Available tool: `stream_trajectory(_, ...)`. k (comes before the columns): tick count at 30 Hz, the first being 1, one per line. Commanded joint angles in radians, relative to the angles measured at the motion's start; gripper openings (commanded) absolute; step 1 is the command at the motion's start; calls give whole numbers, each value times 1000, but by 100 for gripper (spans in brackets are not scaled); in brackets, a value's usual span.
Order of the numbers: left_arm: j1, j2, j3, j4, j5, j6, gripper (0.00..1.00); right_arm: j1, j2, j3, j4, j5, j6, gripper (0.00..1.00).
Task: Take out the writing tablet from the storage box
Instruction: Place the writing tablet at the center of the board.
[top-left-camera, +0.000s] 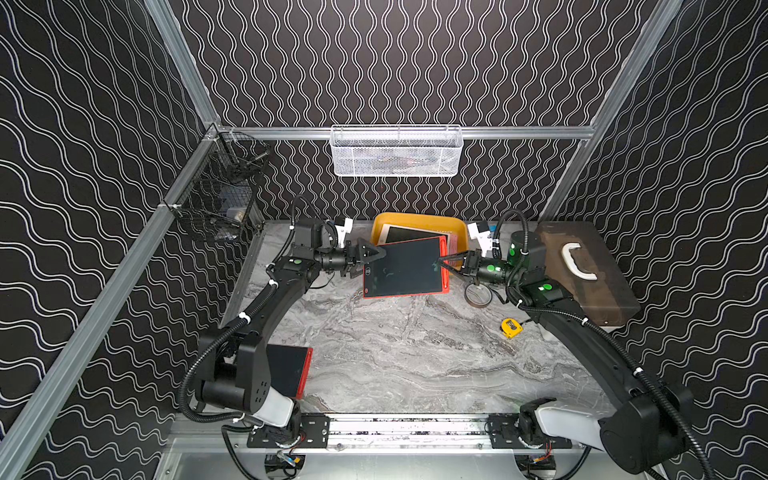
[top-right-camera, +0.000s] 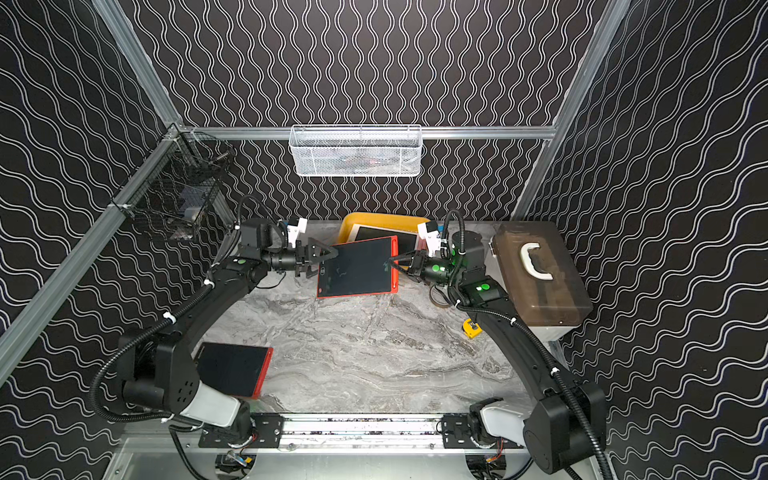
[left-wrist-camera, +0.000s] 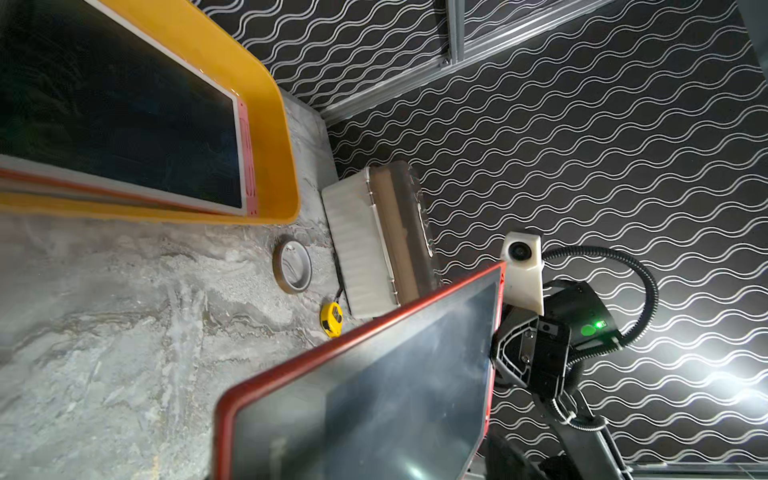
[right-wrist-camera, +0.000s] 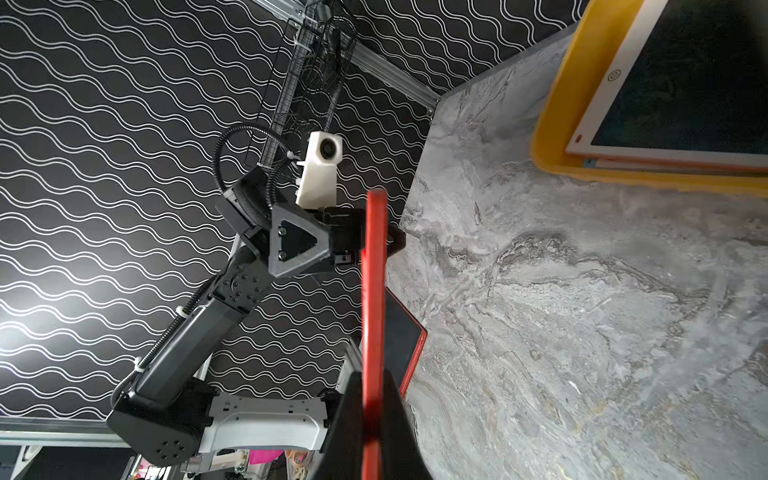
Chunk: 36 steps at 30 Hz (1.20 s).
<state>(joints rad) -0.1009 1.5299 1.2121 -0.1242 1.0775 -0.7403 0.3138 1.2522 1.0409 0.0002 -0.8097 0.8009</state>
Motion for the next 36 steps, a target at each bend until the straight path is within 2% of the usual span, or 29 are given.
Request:
stream_trajectory(1,21,13,59,-166,-89,132,94,-1,12,38,10,27,-12,0)
stream_trajectory(3,36,11,119,-315,-205,224,95,-3,21,69,-35,66,-37,0)
stream_trajectory(5,40,-4,192,-500,-426,326,99,-3,35,84,-81,118,-58,0)
stream_trajectory(8,41,-78,220,-607,-690,378,99,-4,80,142,-118,204,-57,0)
stream_trajectory(10,41,-145,210,-633,-767,372,99,-3,124,148,-84,231,-18,0)
stream_trajectory(12,35,-224,183,-643,-781,347,99,8,182,146,-12,245,38,0)
stream_trajectory(16,-85,-376,188,-755,-948,355,99,90,312,177,96,309,90,0)
stream_trajectory(20,-117,-486,182,-820,-909,310,99,224,448,207,264,381,170,0)
stream_trajectory(26,-131,-575,180,-930,-881,296,99,363,659,277,484,455,283,0)
stream_trajectory(36,-136,-605,164,-963,-847,275,99,540,971,492,574,556,363,0)
